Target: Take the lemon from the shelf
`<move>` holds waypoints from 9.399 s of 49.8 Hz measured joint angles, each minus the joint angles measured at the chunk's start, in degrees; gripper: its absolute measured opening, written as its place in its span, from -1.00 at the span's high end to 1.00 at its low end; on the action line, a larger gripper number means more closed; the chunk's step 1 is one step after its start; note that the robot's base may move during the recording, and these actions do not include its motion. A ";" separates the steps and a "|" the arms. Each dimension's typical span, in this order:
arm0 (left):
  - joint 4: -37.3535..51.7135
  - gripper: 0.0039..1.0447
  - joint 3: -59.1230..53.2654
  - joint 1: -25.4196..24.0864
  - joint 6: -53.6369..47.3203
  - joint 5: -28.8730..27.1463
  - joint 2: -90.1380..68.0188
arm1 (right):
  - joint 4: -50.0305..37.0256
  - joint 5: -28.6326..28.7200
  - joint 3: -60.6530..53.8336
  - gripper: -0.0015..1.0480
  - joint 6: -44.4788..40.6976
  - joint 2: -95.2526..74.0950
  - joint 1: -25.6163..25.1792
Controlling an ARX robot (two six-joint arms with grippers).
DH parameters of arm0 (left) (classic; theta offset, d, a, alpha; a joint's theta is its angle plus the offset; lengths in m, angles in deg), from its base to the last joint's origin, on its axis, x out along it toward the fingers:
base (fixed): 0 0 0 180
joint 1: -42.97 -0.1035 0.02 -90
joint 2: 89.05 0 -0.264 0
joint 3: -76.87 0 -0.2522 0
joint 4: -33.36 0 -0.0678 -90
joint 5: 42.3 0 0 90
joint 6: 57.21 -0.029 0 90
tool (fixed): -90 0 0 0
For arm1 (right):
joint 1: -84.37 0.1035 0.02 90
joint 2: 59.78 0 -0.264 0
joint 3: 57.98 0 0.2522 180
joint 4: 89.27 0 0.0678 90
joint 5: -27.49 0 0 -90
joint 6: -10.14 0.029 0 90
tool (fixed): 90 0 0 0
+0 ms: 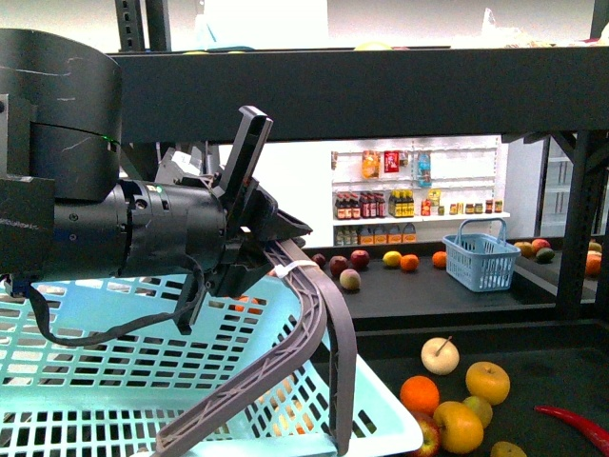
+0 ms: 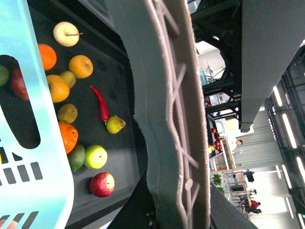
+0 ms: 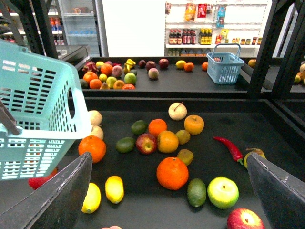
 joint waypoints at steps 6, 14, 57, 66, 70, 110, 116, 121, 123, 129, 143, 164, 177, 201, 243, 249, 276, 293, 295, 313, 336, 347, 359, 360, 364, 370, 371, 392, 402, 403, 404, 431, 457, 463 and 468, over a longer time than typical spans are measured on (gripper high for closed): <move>1.57 0.82 0.00 0.09 0.55 0.02 -0.11 | 0.00 0.00 0.00 -0.86 0.00 0.00 0.00; 1.77 0.82 0.00 0.09 0.26 0.04 -0.11 | 5.75 -9.66 1.66 -0.86 -3.13 -2.54 3.02; 1.75 0.83 0.00 0.35 0.44 0.02 -0.11 | -28.87 19.32 37.16 -0.86 -15.39 -110.62 -8.02; 1.75 0.83 0.00 0.33 0.42 0.00 -0.11 | -30.01 14.47 49.90 -0.86 -16.31 -127.99 -0.39; 1.75 0.83 0.00 0.35 0.48 0.00 -0.11 | -29.24 13.14 55.28 -0.86 -15.30 -133.39 2.95; 1.75 0.83 0.00 0.33 0.44 -0.02 -0.11 | -24.50 5.68 86.05 -0.86 -6.88 -158.09 10.69; 1.75 0.83 0.00 0.33 0.46 0.00 -0.11 | -23.63 4.92 89.90 -0.86 -6.86 -160.63 11.19; 1.75 0.83 0.00 0.35 0.46 0.00 -0.11 | -23.19 4.09 92.13 -0.86 -6.67 -162.11 11.41; 1.75 0.83 0.00 0.35 0.46 0.00 -0.11 | -23.12 3.89 93.07 -0.86 -6.45 -162.66 11.45; 1.77 0.83 0.00 0.33 0.46 -0.04 -0.11 | -22.69 2.91 95.91 -0.86 -6.62 -164.28 11.65; 1.75 0.83 0.00 0.35 0.46 0.00 -0.11 | -21.73 2.58 99.27 -0.75 -6.86 -166.22 12.15; 1.77 0.83 0.00 0.35 0.46 -0.02 -0.11 | -20.13 3.04 99.45 0.03 -6.82 -166.35 12.04; 1.75 0.83 0.00 0.33 0.46 -0.02 -0.11 | -22.88 1.09 94.92 0.05 -4.44 -163.64 11.02; 1.75 0.83 0.00 0.35 0.46 -0.02 -0.11 | -38.97 4.39 63.89 0.06 2.12 -124.39 -0.50; 1.75 0.83 0.00 0.33 0.48 -0.02 -0.11 | -44.04 21.44 52.87 0.06 24.79 -109.94 12.33; 1.75 0.83 0.00 0.33 0.37 -0.04 -0.11 | -45.20 21.00 52.96 0.06 26.14 -113.15 13.77; 1.75 0.83 0.00 0.33 0.09 -0.35 -0.11 | -45.86 17.27 57.51 0.06 27.87 -118.71 15.02; 1.75 0.83 0.00 0.33 0.20 -0.44 -0.13 | -48.74 19.39 57.33 -0.88 29.48 -118.90 14.97; 1.75 0.83 0.00 0.33 0.15 -0.46 -0.13 | -49.00 19.21 57.24 -0.86 30.21 -118.90 14.56; 1.75 0.83 0.00 0.33 0.31 -0.20 -0.13 | -43.45 0.48 62.62 -0.86 30.45 -123.51 3.19; 1.75 0.83 0.00 0.39 0.50 -0.15 -0.13 | -34.82 -0.98 70.34 -0.86 0.72 -146.03 7.32; 1.75 0.83 0.00 0.39 0.46 -0.17 -0.13 | -34.97 3.26 74.47 -0.86 -1.01 -149.24 12.09; 1.75 0.83 0.00 0.39 0.48 0.00 -0.13 | -34.49 5.44 78.05 -0.86 -2.80 -153.30 14.91; 1.75 0.83 0.00 0.39 0.48 0.02 -0.13 | -34.47 5.46 78.60 -0.86 -2.86 -153.81 15.08; 1.75 0.83 0.00 0.39 0.48 0.00 -0.13 | -34.42 5.68 80.46 -0.86 -2.91 -155.40 15.54; 1.75 0.83 0.00 0.39 0.46 -0.17 -0.13 | -33.86 6.03 84.11 -0.86 -3.76 -157.46 16.50; 1.75 0.83 0.00 0.39 0.46 -0.13 -0.13 | -33.68 6.01 84.70 -0.86 -3.87 -157.81 16.68; 1.75 0.83 0.00 0.39 0.46 -0.09 -0.13 | -28.94 7.30 89.61 -0.86 -3.69 -161.06 18.80; 1.75 0.83 0.00 0.39 0.48 -0.07 -0.13 | -27.32 7.58 89.61 -0.86 -3.74 -161.70 19.30; 1.75 0.83 0.00 0.39 0.48 -0.02 -0.13 | -27.30 7.58 89.61 -0.86 -3.74 -161.74 19.34; 1.75 0.83 0.00 0.39 0.48 -0.04 -0.13 | -27.23 7.56 89.61 -0.86 -3.74 -161.76 19.37; 1.75 0.83 0.00 0.39 0.46 -0.02 -0.13 | -25.92 6.99 89.57 -0.24 -3.96 -161.76 19.32; 1.75 0.83 0.00 0.39 0.46 -0.15 -0.13 | -28.83 -6.51 84.52 -0.23 -3.85 -154.73 11.26; 1.75 0.83 0.00 0.39 0.46 -0.11 -0.13 | -31.58 -10.49 81.59 -0.23 -2.51 -150.16 7.19; 1.75 0.83 0.00 0.39 0.48 -0.15 -0.13 | -33.57 -11.04 79.23 -0.23 -0.87 -146.68 5.14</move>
